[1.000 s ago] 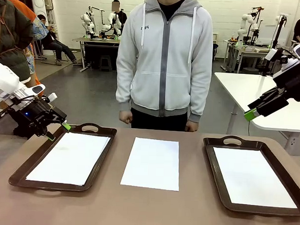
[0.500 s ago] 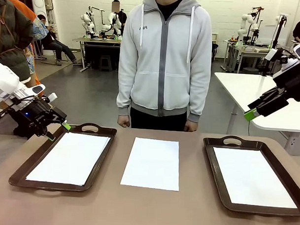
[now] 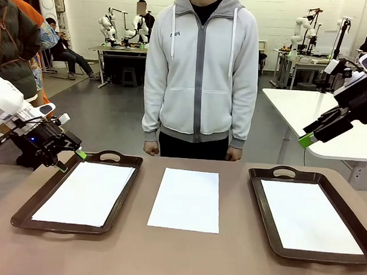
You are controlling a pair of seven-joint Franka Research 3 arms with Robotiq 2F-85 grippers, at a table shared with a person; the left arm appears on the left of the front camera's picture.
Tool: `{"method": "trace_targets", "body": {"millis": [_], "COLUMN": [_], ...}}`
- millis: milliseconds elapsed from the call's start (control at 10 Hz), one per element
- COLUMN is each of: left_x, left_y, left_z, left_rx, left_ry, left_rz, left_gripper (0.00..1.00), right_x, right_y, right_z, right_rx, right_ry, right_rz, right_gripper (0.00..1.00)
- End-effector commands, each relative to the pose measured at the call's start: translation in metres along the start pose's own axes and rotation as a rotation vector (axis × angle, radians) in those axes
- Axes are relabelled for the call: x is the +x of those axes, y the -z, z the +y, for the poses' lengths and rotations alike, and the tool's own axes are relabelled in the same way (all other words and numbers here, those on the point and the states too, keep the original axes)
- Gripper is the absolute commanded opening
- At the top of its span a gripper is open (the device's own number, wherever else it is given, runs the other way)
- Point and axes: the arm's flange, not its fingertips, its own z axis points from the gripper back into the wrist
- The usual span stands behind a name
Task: Sort the A4 documents.
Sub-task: Receive the A4 Paper.
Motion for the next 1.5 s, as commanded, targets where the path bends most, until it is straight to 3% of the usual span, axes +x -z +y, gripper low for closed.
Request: {"method": "trace_targets", "body": {"millis": [0,500,700,900,1000,1400], "left_x": [0.003,0.000,-0.013,-0.044,-0.064,-0.109], "left_y": [-0.001,0.000,-0.029,-0.080,-0.103,-0.160], "left_z": [0.001,0.000,-0.029,-0.038,-0.044,-0.054], "left_rx": [0.019,0.000,0.136,0.186,0.186,0.011], "left_ry": [0.001,0.000,0.148,0.269,0.343,0.684], "left_rz": [0.001,0.000,-0.092,-0.243,-0.319,-0.438], "left_gripper": [1.00,1.00,1.00,1.00,1.00,1.00], "right_x": [0.000,0.000,0.000,0.000,0.000,0.000], "right_y": [0.000,0.000,0.000,0.000,0.000,0.000], "right_z": [0.000,0.000,0.000,0.000,0.000,0.000], "right_rx": [-0.008,-0.008,-0.008,-0.008,-0.008,-0.008], "right_ry": [0.000,0.000,0.000,0.000,0.000,0.000], "right_rz": [0.010,0.010,0.010,0.010,0.010,0.010], "right_gripper": [1.00,1.00,1.00,1.00,1.00,1.00]}}
